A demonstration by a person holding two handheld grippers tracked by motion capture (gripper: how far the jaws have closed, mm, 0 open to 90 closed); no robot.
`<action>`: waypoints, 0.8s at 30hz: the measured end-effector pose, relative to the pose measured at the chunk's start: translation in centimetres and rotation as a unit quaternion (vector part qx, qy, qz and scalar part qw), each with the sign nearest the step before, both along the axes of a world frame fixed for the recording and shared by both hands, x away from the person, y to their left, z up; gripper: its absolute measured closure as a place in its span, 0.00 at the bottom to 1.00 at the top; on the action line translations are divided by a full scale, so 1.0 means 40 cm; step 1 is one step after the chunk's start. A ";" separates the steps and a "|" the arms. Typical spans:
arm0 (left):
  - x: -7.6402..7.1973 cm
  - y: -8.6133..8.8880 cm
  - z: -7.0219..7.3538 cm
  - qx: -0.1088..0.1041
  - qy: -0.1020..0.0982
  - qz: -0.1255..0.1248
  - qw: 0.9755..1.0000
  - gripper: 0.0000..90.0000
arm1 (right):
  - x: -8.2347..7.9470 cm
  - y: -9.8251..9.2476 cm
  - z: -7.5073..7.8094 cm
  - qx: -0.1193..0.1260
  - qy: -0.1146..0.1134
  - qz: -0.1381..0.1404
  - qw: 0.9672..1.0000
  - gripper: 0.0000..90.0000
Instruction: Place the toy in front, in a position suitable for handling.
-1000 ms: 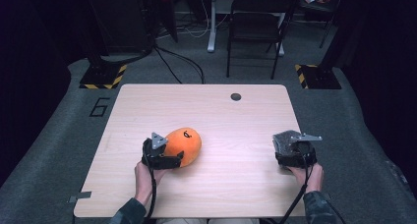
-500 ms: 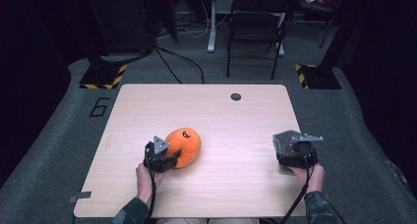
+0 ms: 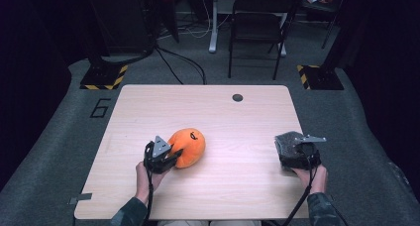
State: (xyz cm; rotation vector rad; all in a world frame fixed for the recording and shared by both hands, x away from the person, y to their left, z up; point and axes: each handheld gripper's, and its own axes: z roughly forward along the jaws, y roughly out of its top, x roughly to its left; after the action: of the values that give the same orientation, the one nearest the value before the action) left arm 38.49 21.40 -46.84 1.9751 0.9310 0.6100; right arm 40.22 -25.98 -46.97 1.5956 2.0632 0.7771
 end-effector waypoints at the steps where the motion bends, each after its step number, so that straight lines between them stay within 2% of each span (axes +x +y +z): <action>1: 0.000 -0.001 0.004 -0.003 -0.003 -0.008 1.000 0.74 | 0.000 0.000 0.000 0.000 0.000 0.000 1.000 0.16; 5: 0.000 -0.008 0.021 -0.016 -0.011 -0.041 0.999 0.75 | 0.003 -0.001 -0.007 0.000 0.005 0.001 1.000 0.16; 9: 0.007 -0.027 0.037 -0.017 -0.023 -0.073 0.997 0.75 | 0.003 0.000 -0.006 -0.001 0.005 0.002 1.000 0.16; 11: 0.015 -0.038 0.042 -0.016 -0.024 -0.096 0.995 0.75 | 0.003 0.000 -0.005 -0.003 0.004 0.003 1.000 0.16; 17: 0.046 -0.064 0.048 -0.016 -0.023 -0.133 0.991 0.75 | 0.004 0.001 -0.009 -0.004 0.007 0.004 1.000 0.16; 20: 0.062 -0.075 0.049 -0.023 -0.023 -0.155 0.987 0.75 | 0.005 0.001 -0.011 -0.006 0.007 0.006 1.000 0.16; 24: 0.078 -0.093 0.050 -0.020 -0.023 -0.188 0.982 0.74 | 0.005 0.003 -0.012 -0.006 0.009 0.006 1.000 0.16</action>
State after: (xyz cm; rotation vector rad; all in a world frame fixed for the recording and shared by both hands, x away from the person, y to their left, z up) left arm 41.60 17.70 -44.84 2.0215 0.5159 0.4144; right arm 40.42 -25.87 -47.44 1.5913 2.0872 0.7549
